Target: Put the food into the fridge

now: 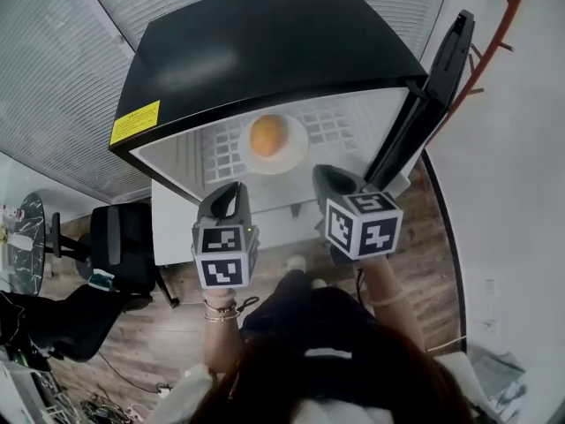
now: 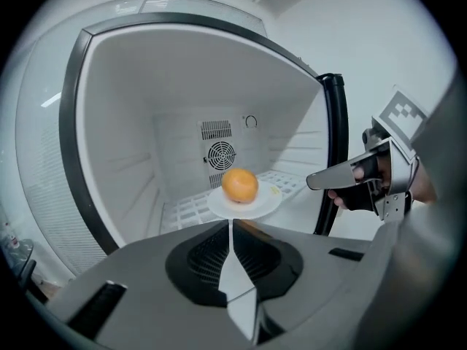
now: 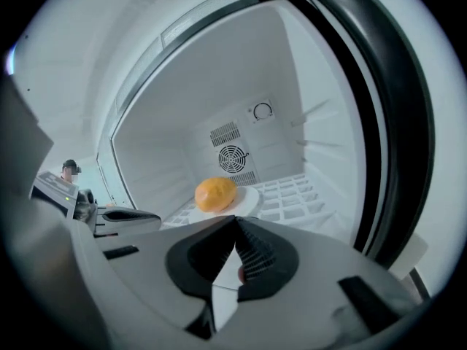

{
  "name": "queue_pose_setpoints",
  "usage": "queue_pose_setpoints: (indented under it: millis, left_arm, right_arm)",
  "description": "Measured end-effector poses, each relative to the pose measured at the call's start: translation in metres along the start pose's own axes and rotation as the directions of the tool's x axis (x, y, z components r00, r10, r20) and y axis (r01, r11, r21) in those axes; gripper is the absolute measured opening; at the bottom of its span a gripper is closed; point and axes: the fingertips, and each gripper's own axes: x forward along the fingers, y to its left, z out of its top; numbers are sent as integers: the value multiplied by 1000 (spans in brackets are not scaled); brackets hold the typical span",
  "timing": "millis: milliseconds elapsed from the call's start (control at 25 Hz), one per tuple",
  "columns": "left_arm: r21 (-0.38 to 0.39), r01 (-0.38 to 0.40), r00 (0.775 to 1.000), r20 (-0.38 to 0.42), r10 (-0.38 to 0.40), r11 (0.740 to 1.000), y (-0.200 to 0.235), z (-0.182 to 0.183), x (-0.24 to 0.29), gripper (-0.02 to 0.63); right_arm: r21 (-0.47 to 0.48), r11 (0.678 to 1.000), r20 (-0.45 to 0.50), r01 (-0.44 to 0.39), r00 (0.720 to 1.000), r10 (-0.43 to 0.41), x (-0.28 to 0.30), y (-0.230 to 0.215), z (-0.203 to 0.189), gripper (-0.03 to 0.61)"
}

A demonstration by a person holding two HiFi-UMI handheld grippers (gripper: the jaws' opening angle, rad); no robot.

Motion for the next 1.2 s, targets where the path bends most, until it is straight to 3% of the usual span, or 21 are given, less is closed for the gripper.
queue_pose_setpoints:
  millis: [680, 1200]
  left_arm:
    - [28, -20, 999, -31, 21, 999, -39, -45, -74, 0]
    - [-41, 38, 997, 73, -35, 998, -27, -69, -138, -1]
  right_arm:
    - [-179, 984, 92, 9, 996, 8, -59, 44, -28, -3]
    - [-306, 948, 166, 84, 986, -34, -97, 105, -52, -5]
